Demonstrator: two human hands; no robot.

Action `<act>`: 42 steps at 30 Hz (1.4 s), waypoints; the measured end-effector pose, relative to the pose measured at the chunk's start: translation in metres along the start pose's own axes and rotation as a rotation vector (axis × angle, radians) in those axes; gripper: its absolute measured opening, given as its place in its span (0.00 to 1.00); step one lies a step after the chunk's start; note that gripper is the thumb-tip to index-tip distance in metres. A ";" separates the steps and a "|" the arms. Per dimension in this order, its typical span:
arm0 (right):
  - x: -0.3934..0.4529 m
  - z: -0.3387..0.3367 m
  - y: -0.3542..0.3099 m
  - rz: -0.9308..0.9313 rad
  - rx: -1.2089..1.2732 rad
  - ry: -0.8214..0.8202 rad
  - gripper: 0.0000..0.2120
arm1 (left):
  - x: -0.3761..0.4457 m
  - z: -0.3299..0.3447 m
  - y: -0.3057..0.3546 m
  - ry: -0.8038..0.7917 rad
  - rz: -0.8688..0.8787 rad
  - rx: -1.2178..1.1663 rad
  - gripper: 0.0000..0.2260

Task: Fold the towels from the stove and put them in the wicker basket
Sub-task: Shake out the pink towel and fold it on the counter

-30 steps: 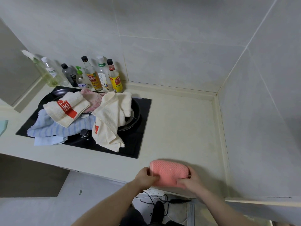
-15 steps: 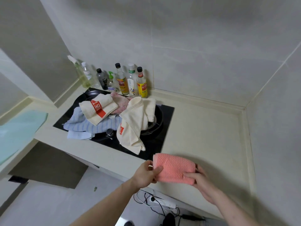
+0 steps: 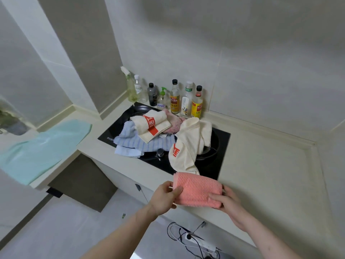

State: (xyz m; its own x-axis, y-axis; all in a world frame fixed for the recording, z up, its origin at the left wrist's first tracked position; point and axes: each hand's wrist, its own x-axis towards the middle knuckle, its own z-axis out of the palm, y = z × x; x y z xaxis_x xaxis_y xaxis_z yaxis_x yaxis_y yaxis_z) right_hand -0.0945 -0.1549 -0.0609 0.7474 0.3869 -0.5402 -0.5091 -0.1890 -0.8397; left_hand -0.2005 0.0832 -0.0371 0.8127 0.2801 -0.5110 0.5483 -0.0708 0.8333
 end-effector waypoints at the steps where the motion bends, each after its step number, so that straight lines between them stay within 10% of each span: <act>1: -0.001 0.013 -0.003 -0.014 -0.018 -0.003 0.28 | -0.004 -0.012 -0.003 0.015 0.000 -0.004 0.13; 20: 0.046 0.243 -0.074 -0.169 -0.354 -0.363 0.17 | -0.075 -0.188 -0.042 0.566 -0.009 -0.329 0.16; 42: -0.058 0.679 -0.054 -0.262 -0.586 -0.906 0.08 | -0.297 -0.467 -0.187 1.271 -0.088 -0.587 0.20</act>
State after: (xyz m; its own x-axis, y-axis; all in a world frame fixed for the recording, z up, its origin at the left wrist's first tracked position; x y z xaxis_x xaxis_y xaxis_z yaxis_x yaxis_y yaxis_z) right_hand -0.4003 0.4453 0.0538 0.0922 0.9488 -0.3020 0.0783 -0.3092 -0.9478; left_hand -0.6365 0.4604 0.0570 -0.1244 0.9487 -0.2906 0.1694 0.3089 0.9359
